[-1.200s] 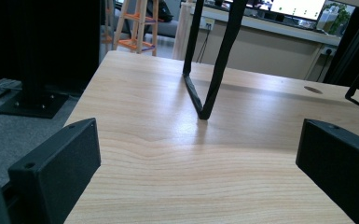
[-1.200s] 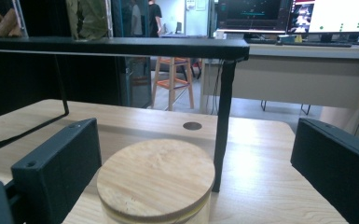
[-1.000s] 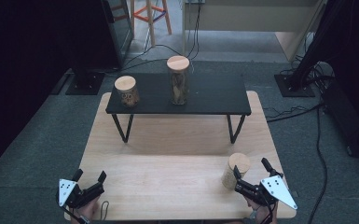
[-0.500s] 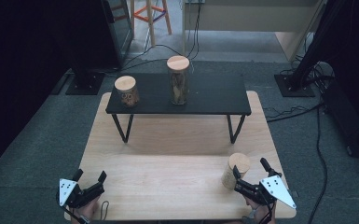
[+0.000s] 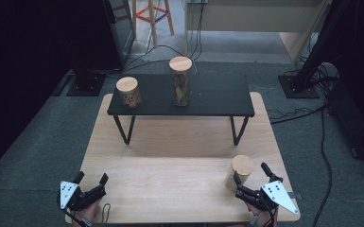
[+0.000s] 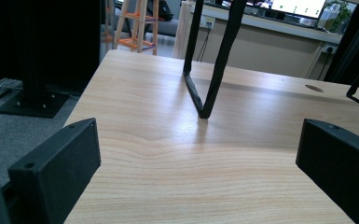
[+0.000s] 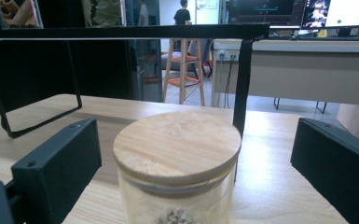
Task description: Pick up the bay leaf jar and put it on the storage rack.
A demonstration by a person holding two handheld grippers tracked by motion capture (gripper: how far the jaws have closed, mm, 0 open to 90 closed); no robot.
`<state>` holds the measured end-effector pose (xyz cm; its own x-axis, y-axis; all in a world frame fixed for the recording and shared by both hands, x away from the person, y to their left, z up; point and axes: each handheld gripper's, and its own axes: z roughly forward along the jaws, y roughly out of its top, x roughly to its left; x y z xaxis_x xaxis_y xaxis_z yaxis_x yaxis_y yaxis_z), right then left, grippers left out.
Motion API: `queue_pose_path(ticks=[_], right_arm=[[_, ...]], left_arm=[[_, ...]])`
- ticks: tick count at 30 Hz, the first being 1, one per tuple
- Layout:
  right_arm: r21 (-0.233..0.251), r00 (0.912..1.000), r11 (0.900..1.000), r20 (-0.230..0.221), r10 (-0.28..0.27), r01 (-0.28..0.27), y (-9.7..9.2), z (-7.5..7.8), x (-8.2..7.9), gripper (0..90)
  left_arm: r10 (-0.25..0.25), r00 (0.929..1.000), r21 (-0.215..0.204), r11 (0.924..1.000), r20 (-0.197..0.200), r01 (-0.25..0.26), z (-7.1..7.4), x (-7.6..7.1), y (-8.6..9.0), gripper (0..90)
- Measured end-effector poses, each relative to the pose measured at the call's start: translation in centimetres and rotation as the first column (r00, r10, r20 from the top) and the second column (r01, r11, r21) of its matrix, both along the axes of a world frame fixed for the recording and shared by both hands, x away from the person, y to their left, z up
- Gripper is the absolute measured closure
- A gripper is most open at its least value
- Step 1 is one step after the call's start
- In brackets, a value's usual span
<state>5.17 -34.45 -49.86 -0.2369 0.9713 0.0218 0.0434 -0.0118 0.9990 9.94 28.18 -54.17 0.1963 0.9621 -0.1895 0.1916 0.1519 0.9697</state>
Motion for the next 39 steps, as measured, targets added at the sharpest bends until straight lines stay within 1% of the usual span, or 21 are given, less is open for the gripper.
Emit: queue_pose_path(ticks=[6, 17, 22, 31, 36, 39], right_arm=[[-0.006, 0.9999, 0.9999, -0.009, 0.011, -0.012, 0.1, -0.3, -0.1, 1.3], [-0.007, 0.9996, 0.9998, -0.023, 0.016, -0.016, 0.4, -0.9, -0.1, 1.3], [-0.006, 0.9990, 0.9998, -0.040, 0.017, -0.018, 0.5, -1.5, -0.1, 1.3], [-0.001, 0.9983, 0.9999, -0.055, 0.016, -0.017, 0.4, -2.3, -0.1, 1.3], [-0.021, 0.9983, 0.9996, -0.057, 0.015, -0.017, 0.5, -2.4, 0.0, 1.3], [-0.019, 0.9983, 0.9997, -0.057, 0.016, -0.017, 0.5, -2.4, 0.0, 1.3]], left_arm=[[0.003, 1.0000, -0.003, 1.0000, 0.000, -0.003, 0.0, 0.0, 0.0, 0.0], [0.002, 1.0000, -0.006, 1.0000, 0.000, -0.002, 0.0, -0.1, 0.1, 0.0], [0.004, 1.0000, -0.010, 0.9999, 0.003, -0.003, -0.1, -0.1, 0.1, 0.0], [0.002, 1.0000, -0.010, 1.0000, 0.004, -0.002, -0.1, -0.1, 0.1, 0.0], [0.005, 1.0000, -0.010, 0.9999, 0.004, -0.004, -0.1, -0.1, 0.1, 0.0], [0.005, 1.0000, -0.008, 1.0000, 0.003, -0.005, -0.1, -0.1, 0.0, 0.0]])
